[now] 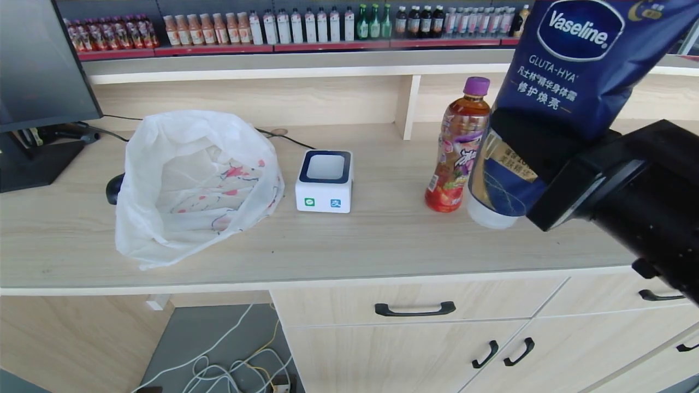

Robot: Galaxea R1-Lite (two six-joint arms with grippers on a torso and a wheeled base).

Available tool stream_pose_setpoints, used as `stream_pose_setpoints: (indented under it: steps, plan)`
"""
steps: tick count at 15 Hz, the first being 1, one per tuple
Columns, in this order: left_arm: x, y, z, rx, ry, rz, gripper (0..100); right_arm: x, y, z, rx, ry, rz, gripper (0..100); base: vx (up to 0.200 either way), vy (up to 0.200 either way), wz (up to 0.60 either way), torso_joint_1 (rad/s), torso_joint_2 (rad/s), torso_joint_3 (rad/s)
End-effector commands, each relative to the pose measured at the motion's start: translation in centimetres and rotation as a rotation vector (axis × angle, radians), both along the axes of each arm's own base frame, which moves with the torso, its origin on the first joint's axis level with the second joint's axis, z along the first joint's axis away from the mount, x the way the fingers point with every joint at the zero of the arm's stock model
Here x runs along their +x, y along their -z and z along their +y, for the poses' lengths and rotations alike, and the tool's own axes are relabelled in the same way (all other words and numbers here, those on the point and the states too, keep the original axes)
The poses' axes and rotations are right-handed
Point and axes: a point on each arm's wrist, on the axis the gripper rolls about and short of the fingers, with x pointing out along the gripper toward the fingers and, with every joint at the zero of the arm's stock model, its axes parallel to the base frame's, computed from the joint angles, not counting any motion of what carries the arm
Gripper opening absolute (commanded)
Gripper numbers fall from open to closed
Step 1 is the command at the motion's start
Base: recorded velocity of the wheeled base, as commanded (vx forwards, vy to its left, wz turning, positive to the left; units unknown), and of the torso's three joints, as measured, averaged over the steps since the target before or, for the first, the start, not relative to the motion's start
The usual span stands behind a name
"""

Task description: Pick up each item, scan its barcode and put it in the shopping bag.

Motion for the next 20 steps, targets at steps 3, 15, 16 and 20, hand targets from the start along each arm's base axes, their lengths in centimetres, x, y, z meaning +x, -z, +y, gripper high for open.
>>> stream_pose_setpoints:
  steps: [3,15,16,20]
  plan:
    - [0.0,0.0,0.0,0.000,0.000,0.000,100,-2.0,2.3,-0.4,-0.056,-0.052,-0.006,0,0.000,0.000,0.00,0.000,0.00,0.000]
    - [0.0,0.0,0.0,0.000,0.000,0.000,100,-6.1,4.4,3.8,-0.419,-0.219,-0.204,0,0.000,0.000,0.00,0.000,0.00,0.000]
    - [0.0,0.0,0.0,0.000,0.000,0.000,100,-6.8,4.4,4.1,-0.446,-0.243,-0.231,0,0.000,0.000,0.00,0.000,0.00,0.000]
    - [0.0,0.0,0.0,0.000,0.000,0.000,100,-7.3,4.2,4.7,-0.505,-0.257,-0.301,0,0.000,0.000,0.00,0.000,0.00,0.000]
